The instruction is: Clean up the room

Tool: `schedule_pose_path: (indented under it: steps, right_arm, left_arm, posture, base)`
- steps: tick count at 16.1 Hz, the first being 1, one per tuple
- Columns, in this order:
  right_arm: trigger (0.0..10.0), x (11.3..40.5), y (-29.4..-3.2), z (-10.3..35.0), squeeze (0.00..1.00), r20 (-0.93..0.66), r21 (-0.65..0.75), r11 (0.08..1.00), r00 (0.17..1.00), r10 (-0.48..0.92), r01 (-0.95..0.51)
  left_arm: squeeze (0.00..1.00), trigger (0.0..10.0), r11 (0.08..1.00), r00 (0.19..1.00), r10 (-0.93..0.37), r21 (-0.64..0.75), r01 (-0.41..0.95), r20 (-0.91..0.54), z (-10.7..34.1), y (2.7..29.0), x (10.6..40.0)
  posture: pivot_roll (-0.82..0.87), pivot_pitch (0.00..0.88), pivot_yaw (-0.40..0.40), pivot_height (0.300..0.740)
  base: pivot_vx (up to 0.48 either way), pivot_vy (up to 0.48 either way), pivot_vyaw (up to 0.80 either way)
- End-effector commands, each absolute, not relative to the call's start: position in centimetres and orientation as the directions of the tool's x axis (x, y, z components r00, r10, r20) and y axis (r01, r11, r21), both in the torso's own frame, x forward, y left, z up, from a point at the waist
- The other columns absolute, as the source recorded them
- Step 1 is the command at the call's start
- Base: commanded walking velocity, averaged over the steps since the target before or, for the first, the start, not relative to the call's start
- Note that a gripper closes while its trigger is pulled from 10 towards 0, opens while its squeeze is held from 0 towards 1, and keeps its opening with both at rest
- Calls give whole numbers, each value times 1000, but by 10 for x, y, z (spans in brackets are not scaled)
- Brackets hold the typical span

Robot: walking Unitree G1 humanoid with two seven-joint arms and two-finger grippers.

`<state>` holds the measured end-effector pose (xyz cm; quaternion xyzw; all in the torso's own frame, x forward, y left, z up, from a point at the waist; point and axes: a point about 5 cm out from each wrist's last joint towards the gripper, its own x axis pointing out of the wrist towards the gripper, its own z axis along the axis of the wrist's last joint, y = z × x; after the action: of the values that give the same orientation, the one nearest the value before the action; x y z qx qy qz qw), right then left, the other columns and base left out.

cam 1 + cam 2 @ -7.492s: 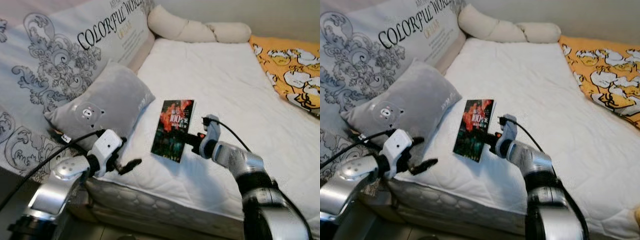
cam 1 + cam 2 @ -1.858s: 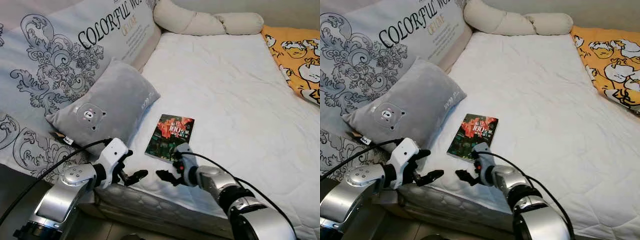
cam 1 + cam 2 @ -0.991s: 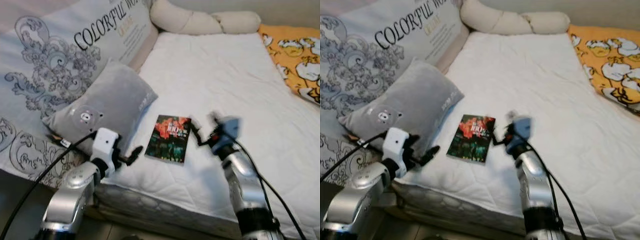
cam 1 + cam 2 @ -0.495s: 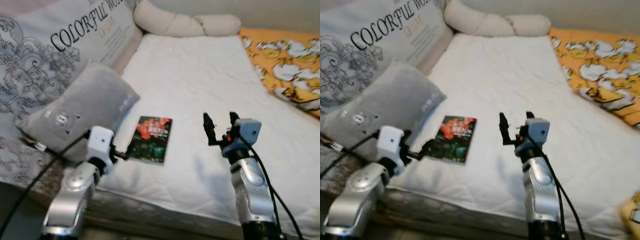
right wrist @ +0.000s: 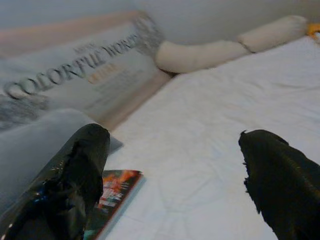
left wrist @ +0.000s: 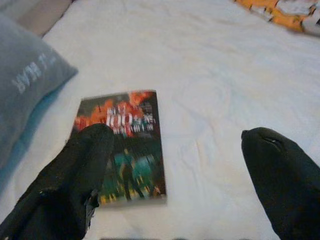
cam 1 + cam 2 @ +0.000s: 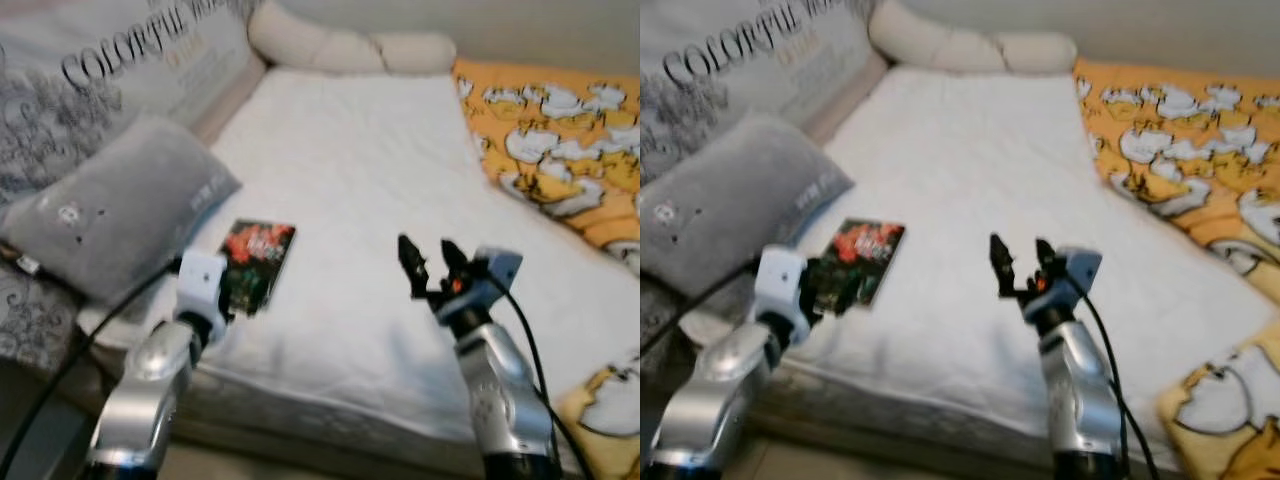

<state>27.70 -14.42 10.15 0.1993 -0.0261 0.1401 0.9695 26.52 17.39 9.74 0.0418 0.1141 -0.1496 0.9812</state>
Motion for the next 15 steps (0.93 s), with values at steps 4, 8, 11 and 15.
schedule_pose_path:
  steps: [4, 8, 11, 15]
  right_arm:
    - [10000, 276, -139, 111, 0, 150, 429, 831, 935, 320, -353]
    - [10000, 282, -141, 107, 0, 86, 272, 915, 955, 285, -297]
    - [10000, 283, -145, 101, 0, 36, 263, 932, 968, 249, -250]
    - [10000, 283, -149, 79, 0, -127, 194, 964, 970, 208, -181]
  left_arm:
    - [0, 10000, 950, 931, -284, 64, 305, -227, 101, 174, 267]
    - [0, 10000, 950, 930, -284, 63, 306, -231, 101, 173, 268]
    - [0, 10000, 948, 928, -288, 65, 311, -235, 100, 172, 268]
    - [0, 10000, 948, 927, -288, 65, 311, -240, 99, 172, 269]
  posture:
    - [60, 0, 47, 740]
    - [63, 0, 49, 740]
    - [59, 0, 50, 740]
    - [62, 0, 44, 740]
  base:
    - [0, -480, 0]
    - [0, -480, 0]
    - [0, -480, 0]
    - [0, -480, 0]
